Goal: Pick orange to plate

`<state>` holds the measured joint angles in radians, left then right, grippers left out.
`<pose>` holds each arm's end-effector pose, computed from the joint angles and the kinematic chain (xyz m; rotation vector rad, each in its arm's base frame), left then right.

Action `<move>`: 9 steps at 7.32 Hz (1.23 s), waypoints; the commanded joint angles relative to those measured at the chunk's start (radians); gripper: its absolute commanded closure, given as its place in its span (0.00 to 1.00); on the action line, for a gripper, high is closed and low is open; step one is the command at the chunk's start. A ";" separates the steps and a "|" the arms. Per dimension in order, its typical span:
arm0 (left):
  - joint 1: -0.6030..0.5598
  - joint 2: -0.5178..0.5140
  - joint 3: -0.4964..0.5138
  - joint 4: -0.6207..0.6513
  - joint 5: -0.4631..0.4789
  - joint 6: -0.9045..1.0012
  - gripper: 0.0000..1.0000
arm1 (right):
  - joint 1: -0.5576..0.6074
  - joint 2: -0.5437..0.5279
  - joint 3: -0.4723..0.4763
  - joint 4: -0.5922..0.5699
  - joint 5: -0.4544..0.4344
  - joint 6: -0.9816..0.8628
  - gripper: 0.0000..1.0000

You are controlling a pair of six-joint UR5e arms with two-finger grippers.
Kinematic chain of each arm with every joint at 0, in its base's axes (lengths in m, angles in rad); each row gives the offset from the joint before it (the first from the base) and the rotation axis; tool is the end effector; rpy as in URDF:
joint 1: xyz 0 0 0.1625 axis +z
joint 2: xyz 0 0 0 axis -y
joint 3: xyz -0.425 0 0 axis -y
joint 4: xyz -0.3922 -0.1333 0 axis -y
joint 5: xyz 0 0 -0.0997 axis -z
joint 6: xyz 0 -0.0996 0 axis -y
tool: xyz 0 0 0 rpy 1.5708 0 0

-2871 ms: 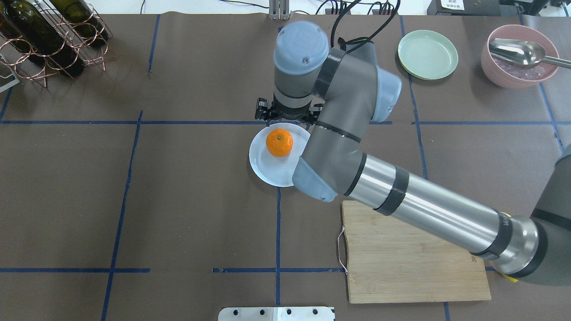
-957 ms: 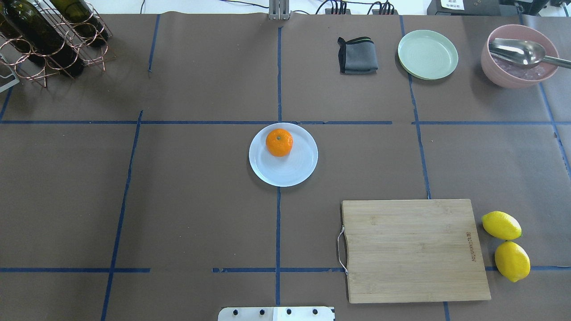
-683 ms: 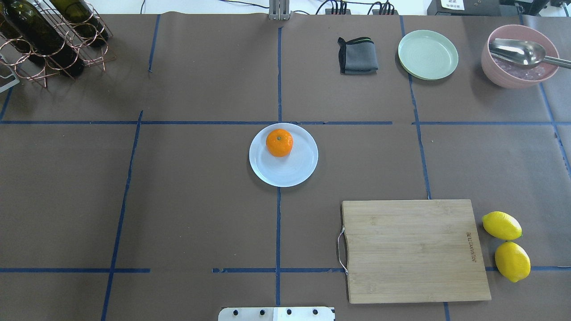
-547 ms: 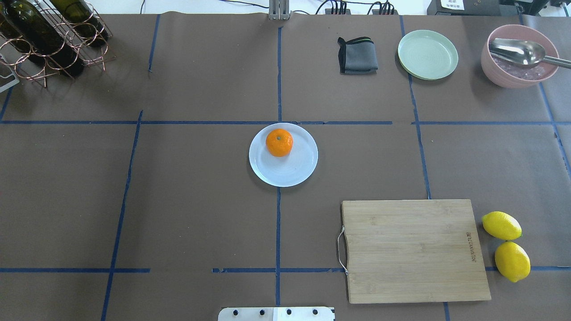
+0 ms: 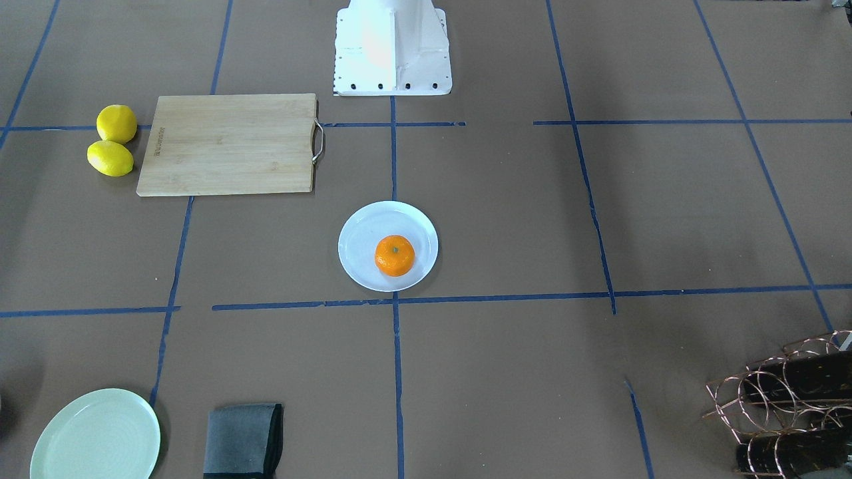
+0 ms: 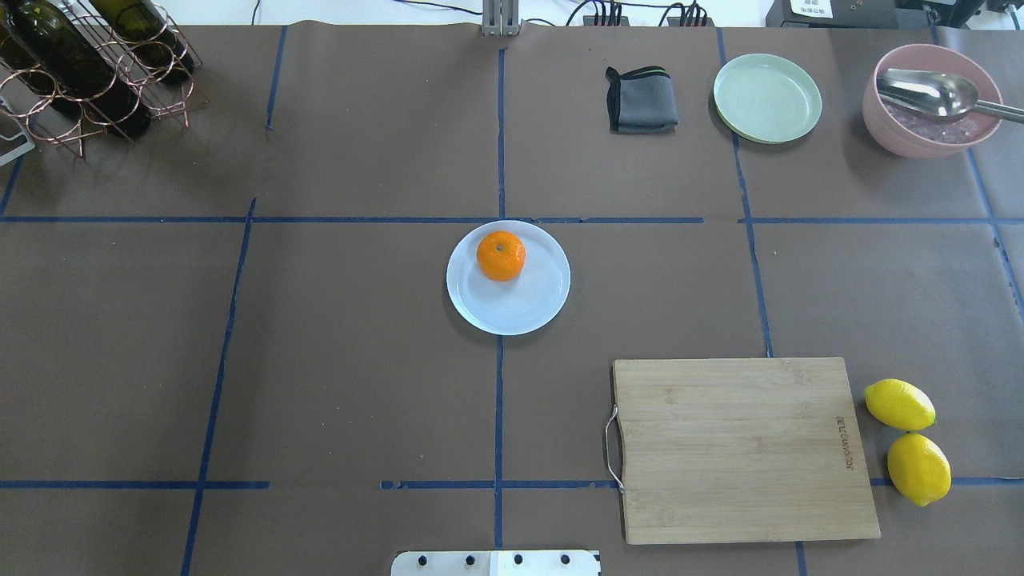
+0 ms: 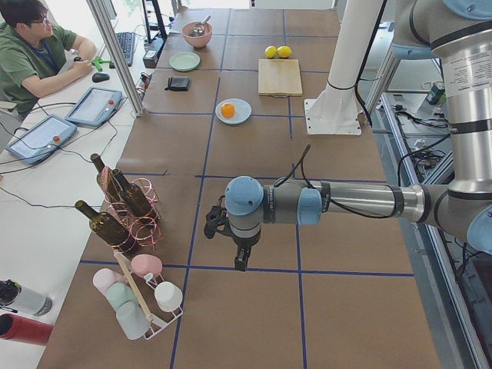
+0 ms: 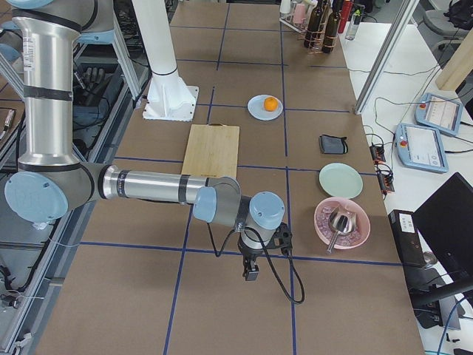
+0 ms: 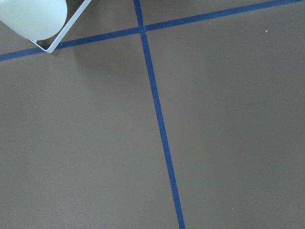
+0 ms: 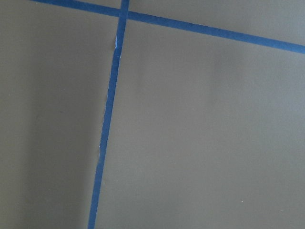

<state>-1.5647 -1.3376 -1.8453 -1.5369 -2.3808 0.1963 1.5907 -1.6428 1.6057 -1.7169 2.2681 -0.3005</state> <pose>-0.0588 -0.3942 0.6277 0.0840 0.8070 0.1942 0.0782 -0.4440 0.6942 -0.0626 -0.7156 -0.2046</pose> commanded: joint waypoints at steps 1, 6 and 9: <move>0.002 -0.002 0.001 -0.002 -0.001 0.000 0.00 | 0.000 0.000 0.000 0.002 0.001 0.000 0.00; 0.002 -0.014 0.000 -0.005 -0.002 0.000 0.00 | -0.001 0.001 0.002 0.002 0.001 -0.003 0.00; 0.002 -0.017 0.001 -0.005 -0.002 0.000 0.00 | -0.001 0.003 0.000 0.002 0.001 -0.005 0.00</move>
<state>-1.5635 -1.3529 -1.8445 -1.5416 -2.3823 0.1963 1.5892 -1.6409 1.6068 -1.7150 2.2688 -0.3050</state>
